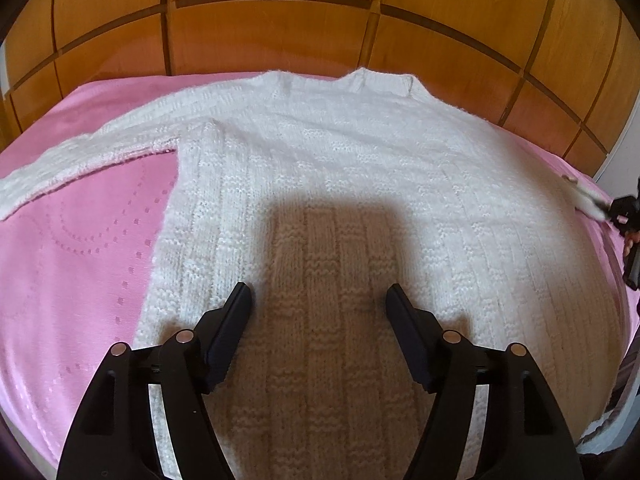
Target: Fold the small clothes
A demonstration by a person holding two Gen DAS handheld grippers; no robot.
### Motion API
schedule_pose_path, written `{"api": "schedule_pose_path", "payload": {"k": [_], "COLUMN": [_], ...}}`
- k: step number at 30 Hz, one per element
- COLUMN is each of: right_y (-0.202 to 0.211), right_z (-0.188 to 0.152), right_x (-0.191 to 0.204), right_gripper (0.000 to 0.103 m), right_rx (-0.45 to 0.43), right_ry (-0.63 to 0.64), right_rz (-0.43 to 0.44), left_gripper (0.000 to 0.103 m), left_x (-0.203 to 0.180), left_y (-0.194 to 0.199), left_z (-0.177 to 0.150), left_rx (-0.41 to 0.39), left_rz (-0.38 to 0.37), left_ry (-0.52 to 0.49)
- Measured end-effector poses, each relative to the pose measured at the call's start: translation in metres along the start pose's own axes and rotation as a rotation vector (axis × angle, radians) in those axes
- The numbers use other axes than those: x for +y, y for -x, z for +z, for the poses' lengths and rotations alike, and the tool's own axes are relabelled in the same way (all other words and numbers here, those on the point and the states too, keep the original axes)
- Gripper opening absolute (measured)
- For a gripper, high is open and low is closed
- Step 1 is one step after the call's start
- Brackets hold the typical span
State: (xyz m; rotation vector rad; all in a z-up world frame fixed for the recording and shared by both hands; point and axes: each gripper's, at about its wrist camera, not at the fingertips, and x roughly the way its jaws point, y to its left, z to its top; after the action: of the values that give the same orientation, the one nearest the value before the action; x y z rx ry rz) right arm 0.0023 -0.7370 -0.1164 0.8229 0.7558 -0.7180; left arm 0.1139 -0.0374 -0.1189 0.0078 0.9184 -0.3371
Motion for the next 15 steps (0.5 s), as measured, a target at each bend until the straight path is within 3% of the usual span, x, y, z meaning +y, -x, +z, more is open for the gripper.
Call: {"api": "schedule_pose_path", "payload": {"k": [3,4,7,15], "right_y": [0.007,0.011,0.026,0.069], "right_z": [-0.001,0.0,0.006,0.015], "right_x": [-0.021,-0.026,-0.045,-0.11], "right_gripper": [0.013,0.027,0.052,0.068], "right_rx": [-0.009,-0.009,-0.02,-0.095], "right_ry": [-0.081,-0.104,-0.176,-0.403], "right_rz": [0.071,0.086,0.128,0.062], "left_gripper": [0.068,0.068,0.068,0.068], "left_x": [0.002,0.003,0.005,0.011], "left_y": [0.001,0.002,0.004,0.016], "left_z": [0.001,0.001,0.002,-0.002], "left_rx": [0.009,0.013,0.016,0.017], "left_rz": [-0.006,-0.011,-0.024,-0.055], "left_ry": [-0.001,-0.001,0.001,0.031]}}
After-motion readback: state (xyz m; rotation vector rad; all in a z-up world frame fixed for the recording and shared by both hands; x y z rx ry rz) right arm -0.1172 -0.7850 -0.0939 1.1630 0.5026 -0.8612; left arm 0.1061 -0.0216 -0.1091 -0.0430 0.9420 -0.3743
